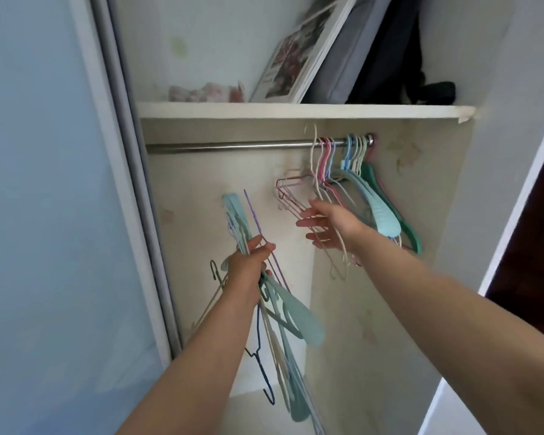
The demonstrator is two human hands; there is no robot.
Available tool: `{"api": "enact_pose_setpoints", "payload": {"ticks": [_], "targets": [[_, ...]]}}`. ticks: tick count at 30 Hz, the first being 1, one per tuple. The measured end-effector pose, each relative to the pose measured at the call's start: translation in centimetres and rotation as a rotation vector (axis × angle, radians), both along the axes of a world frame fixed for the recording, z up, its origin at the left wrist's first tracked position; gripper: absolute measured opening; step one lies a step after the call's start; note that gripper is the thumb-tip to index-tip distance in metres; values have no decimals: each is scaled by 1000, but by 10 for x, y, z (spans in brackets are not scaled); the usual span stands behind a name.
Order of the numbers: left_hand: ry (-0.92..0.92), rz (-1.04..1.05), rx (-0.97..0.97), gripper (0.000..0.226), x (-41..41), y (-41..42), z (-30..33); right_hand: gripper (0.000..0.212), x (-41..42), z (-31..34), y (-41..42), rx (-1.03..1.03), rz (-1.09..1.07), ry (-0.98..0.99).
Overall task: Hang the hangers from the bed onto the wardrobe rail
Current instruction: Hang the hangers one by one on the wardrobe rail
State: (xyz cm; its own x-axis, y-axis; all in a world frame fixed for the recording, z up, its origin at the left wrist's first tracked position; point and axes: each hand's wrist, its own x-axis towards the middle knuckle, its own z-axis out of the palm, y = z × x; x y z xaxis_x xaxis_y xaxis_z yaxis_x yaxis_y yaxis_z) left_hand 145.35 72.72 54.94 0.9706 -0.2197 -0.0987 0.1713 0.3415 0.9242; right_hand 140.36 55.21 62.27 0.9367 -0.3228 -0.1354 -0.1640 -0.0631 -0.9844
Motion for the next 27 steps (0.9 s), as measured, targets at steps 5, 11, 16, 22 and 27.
{"api": "enact_pose_setpoints", "payload": {"ticks": [5,11,16,22,27], "targets": [[47,-10,-23,29,5,5,7,50,23,0,-17,77,19,74],[55,-53,-36,23,2,1,6,51,34,7,-32,126,-80,33],[28,-34,-35,33,-7,-13,10,59,29,-1,-35,-156,-100,226],[6,16,-44,50,-10,-33,11,59,-11,-23,10,-1336,-325,-143],[29,48,-58,36,-13,-46,13,49,-38,-44,14,-1007,217,128]]}}
